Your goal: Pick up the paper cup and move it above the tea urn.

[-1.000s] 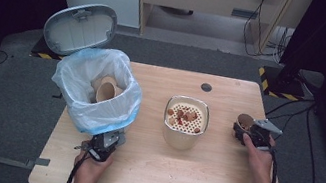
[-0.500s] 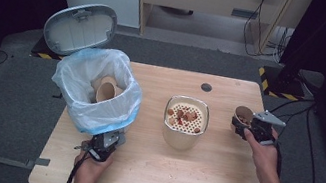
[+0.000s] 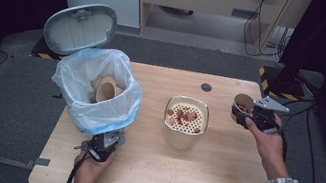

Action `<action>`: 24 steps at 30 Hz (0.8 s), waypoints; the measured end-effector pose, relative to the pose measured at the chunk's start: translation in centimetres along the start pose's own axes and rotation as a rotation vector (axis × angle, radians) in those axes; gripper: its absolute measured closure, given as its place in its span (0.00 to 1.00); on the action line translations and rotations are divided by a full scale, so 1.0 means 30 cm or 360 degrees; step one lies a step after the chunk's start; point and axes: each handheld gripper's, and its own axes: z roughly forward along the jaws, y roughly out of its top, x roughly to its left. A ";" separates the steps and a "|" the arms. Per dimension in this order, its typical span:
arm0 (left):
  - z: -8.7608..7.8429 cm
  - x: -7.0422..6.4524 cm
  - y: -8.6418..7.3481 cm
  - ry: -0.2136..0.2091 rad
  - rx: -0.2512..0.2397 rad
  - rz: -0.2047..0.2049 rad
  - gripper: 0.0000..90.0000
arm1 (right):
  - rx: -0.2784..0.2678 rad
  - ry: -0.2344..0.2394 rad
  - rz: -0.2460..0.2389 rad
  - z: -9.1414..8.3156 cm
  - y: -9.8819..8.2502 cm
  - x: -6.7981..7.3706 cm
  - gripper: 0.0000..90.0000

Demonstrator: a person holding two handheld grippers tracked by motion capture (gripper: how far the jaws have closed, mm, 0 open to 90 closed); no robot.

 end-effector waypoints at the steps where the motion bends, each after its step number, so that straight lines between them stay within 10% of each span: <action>1: 0.000 0.000 0.000 0.0001 0.0001 0.0000 0.98 | 0.0000 0.0000 0.0000 0.000 0.000 0.000 0.37; 24: 0.000 0.001 0.002 -0.0001 0.0006 0.0006 0.98 | -0.0081 0.0024 -0.0135 -0.035 0.162 -0.022 0.37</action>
